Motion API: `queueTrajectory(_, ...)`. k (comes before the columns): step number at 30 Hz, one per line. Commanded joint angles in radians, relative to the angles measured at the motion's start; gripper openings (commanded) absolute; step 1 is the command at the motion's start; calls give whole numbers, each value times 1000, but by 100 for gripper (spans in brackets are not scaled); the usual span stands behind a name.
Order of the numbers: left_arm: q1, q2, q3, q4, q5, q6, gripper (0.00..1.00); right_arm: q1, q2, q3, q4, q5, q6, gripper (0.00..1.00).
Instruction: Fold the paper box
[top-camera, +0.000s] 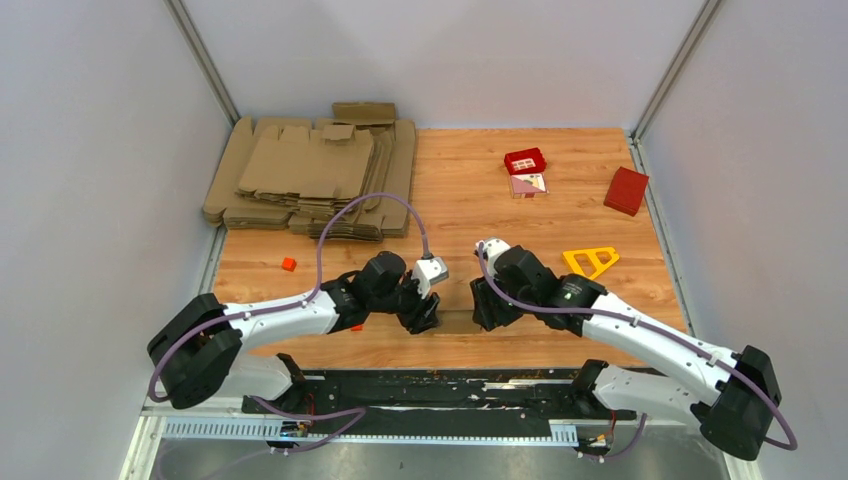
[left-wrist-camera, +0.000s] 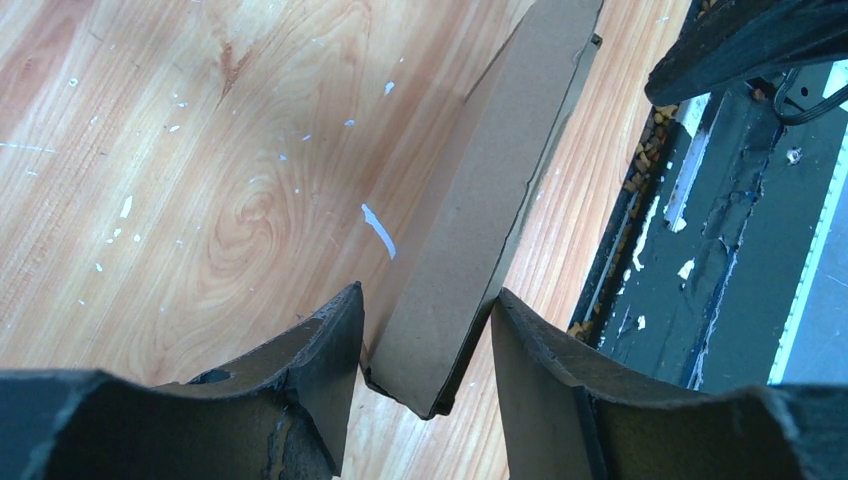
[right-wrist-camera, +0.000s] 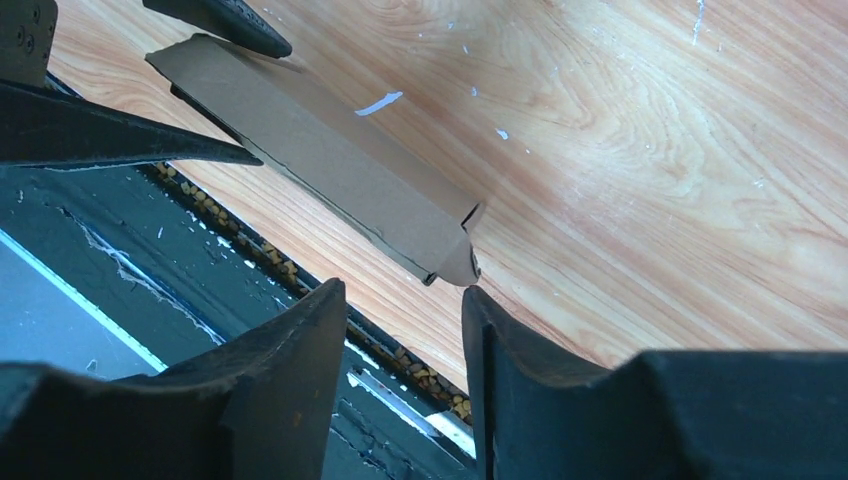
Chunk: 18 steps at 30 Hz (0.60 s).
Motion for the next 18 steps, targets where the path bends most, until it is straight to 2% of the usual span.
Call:
queueTrajectory(1, -4, 10, 39, 12, -4, 24, 57, -3, 7, -6, 40, -24, -23, 46)
queueTrajectory(10, -9, 32, 50, 3, -2, 29, 50, -2, 52, -23, 65, 117, -28, 40)
queueTrajectory(18, -13, 42, 58, -1, -6, 36, 48, -11, -33, -85, 159, 211, -47, 39)
